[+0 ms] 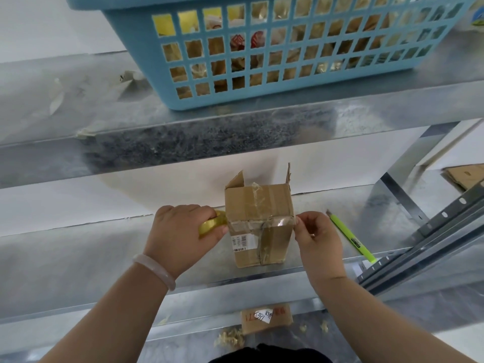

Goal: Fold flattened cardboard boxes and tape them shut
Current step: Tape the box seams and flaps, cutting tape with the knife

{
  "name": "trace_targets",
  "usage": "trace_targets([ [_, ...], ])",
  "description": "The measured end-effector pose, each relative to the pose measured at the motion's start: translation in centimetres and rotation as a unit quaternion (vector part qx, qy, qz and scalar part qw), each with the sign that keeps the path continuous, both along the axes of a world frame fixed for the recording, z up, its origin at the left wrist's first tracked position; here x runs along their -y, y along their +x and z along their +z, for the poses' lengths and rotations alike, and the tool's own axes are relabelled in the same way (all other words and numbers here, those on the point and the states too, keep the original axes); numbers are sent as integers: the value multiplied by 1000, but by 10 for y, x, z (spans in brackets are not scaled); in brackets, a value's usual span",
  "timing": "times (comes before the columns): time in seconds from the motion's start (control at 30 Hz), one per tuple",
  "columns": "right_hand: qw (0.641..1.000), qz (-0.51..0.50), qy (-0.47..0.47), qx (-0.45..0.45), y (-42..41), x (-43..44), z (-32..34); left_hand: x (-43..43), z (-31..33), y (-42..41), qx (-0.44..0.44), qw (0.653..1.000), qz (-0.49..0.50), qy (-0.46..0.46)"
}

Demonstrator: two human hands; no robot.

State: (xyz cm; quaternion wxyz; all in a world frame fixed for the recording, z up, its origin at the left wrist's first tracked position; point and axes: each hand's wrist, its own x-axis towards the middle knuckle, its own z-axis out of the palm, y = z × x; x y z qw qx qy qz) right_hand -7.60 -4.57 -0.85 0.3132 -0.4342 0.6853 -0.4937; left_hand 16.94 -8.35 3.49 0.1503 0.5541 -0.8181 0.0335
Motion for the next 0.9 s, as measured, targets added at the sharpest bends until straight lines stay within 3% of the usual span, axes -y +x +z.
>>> trace_targets([
  [0.13,992,30,106,62,-5,-3,-17,-1,0,2,-10,1000,9,4],
  [0.23,999,-15,-11,34,-9,-9,-14,0,0,3,-8,1000,7,2],
  [0.3,990,14,-135,-48,-15,-7,-1,1,0,4,-10,1000,7,1],
  [0.4,912,156,-279,-256,-20,13,14,1,0,5,-13,1000,5,9],
  [0.47,867,224,-321,-308,-19,25,12,0,1,6,-21,1000,2,12],
  [0.6,851,215,-344,-333,-17,33,6,0,0,6,-33,999,-1,32],
  [0.83,761,265,-327,-493,-35,40,19,3,1,4,-63,997,-7,52],
  [0.9,758,278,-306,-505,-30,38,25,4,2,6,-58,997,-3,54],
])
